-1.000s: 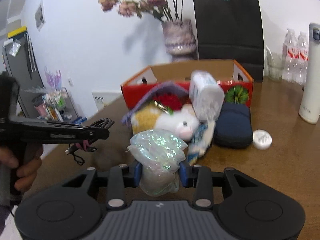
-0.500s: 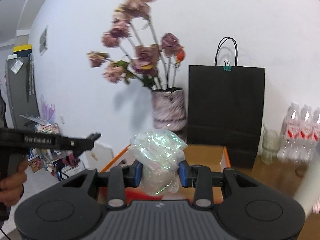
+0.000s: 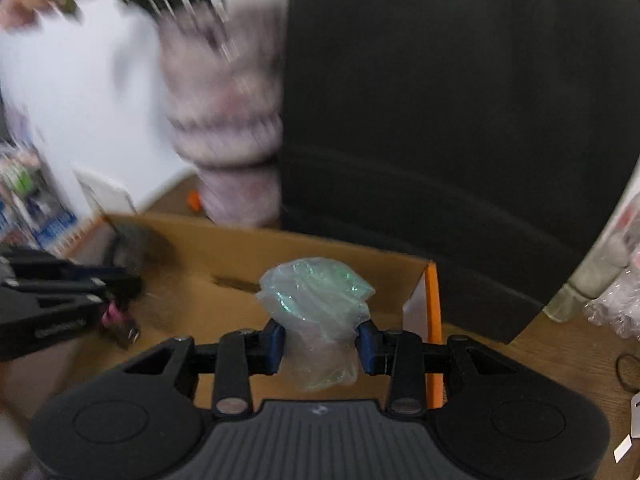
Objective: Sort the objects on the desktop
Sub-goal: 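Carry the bag and cable into the cardboard box and open both tools, then withdraw both tools back toward the remaining objects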
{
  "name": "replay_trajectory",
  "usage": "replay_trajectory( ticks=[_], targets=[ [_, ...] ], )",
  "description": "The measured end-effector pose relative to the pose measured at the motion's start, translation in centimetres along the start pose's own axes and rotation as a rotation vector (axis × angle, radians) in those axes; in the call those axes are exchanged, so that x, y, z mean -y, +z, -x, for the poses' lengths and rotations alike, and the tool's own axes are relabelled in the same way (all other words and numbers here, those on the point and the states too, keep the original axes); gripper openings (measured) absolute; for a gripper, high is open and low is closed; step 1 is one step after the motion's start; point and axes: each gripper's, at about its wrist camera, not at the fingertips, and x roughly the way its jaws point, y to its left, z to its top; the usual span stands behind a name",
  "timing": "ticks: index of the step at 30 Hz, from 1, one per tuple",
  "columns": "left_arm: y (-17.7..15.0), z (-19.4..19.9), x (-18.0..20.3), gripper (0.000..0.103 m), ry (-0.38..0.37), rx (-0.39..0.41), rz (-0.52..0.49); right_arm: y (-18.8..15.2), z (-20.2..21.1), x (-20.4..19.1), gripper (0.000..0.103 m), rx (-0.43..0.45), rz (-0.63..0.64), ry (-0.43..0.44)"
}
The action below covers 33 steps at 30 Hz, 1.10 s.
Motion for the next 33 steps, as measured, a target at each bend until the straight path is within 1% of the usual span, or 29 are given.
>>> replay_trajectory(
  ticks=[1, 2, 4, 6, 7, 8, 9, 10, 12, 13, 14, 15, 17, 18, 21, 22, 24, 26, 28, 30, 33],
  targets=[
    [-0.3, -0.5, 0.2, 0.019, 0.012, -0.007, -0.014, -0.1, -1.3, 0.1, 0.035, -0.024, -0.002, -0.014],
    [-0.5, -0.8, 0.3, 0.019, 0.009, -0.012, -0.016, -0.4, -2.3, 0.2, 0.035, -0.041, 0.002, -0.023],
    [-1.0, -1.1, 0.4, 0.02, -0.016, -0.021, -0.033, -0.7, -4.0, -0.2, 0.035, -0.06, 0.045, -0.044],
    [-1.1, -1.7, 0.1, 0.025, -0.026, -0.049, -0.022, -1.1, -4.7, -1.2, 0.037, -0.041, 0.132, -0.097],
    [-0.9, -1.8, -0.1, 0.03, -0.03, -0.056, -0.007, -1.2, -5.0, -1.5, 0.038, -0.052, 0.144, -0.106],
    [-0.7, -1.9, -0.4, 0.047, -0.033, -0.059, 0.008, -1.1, -5.1, -1.7, 0.043, -0.06, 0.142, -0.105],
    [-0.5, -1.9, -0.7, 0.065, -0.039, -0.052, 0.025, -1.3, -5.1, -2.0, 0.044, -0.066, 0.141, -0.105],
    [-0.4, -1.5, -1.1, 0.07, -0.041, -0.028, 0.047, -1.4, -5.2, -2.2, 0.046, -0.075, 0.151, -0.11],
    [-0.1, -0.4, -1.5, 0.073, -0.039, 0.014, 0.062, -1.4, -5.3, -2.4, 0.048, -0.091, 0.163, -0.123],
    [0.1, 0.3, -1.6, 0.074, -0.046, 0.017, 0.06, -1.3, -5.0, -2.3, 0.057, -0.094, 0.147, -0.119],
    [0.3, 1.2, -1.7, 0.078, -0.057, 0.021, 0.059, -1.1, -4.5, -2.0, 0.066, -0.094, 0.123, -0.108],
    [0.4, 2.1, -1.8, 0.083, -0.063, 0.03, 0.063, -0.6, -3.8, -1.2, 0.068, -0.084, 0.098, -0.095],
    [0.7, 4.1, -1.9, 0.087, -0.067, 0.05, 0.068, -0.3, -1.6, -0.7, 0.072, -0.051, 0.048, -0.061],
    [0.8, 4.9, -2.1, 0.091, -0.072, 0.056, 0.073, 0.1, -0.3, -0.4, 0.073, -0.039, 0.022, -0.044],
    [0.7, 7.9, -2.6, 0.103, -0.065, 0.042, 0.114, 0.6, 3.7, 0.2, 0.083, -0.006, -0.068, 0.007],
    [0.2, 8.9, -2.8, 0.103, -0.059, 0.031, 0.139, 0.7, 4.7, 0.3, 0.088, 0.002, -0.098, 0.033],
    [-1.1, 11.0, -3.1, 0.103, -0.06, 0.009, 0.174, -0.3, 7.5, 0.2, 0.089, 0.021, -0.146, 0.099],
    [-2.9, 13.0, -3.3, 0.103, -0.065, 0.01, 0.177, -1.8, 9.9, 0.1, 0.089, 0.029, -0.168, 0.143],
    [-4.5, 15.0, -3.1, 0.103, -0.063, 0.041, 0.166, -3.4, 11.8, -0.5, 0.089, 0.039, -0.169, 0.149],
    [-6.1, 16.7, -2.7, 0.103, -0.034, 0.067, 0.156, -5.0, 13.9, -0.9, 0.09, 0.064, -0.162, 0.147],
    [-8.7, 19.2, -2.1, 0.103, -0.015, 0.112, 0.147, -7.0, 15.0, -2.3, 0.09, 0.091, -0.162, 0.146]
  ],
)
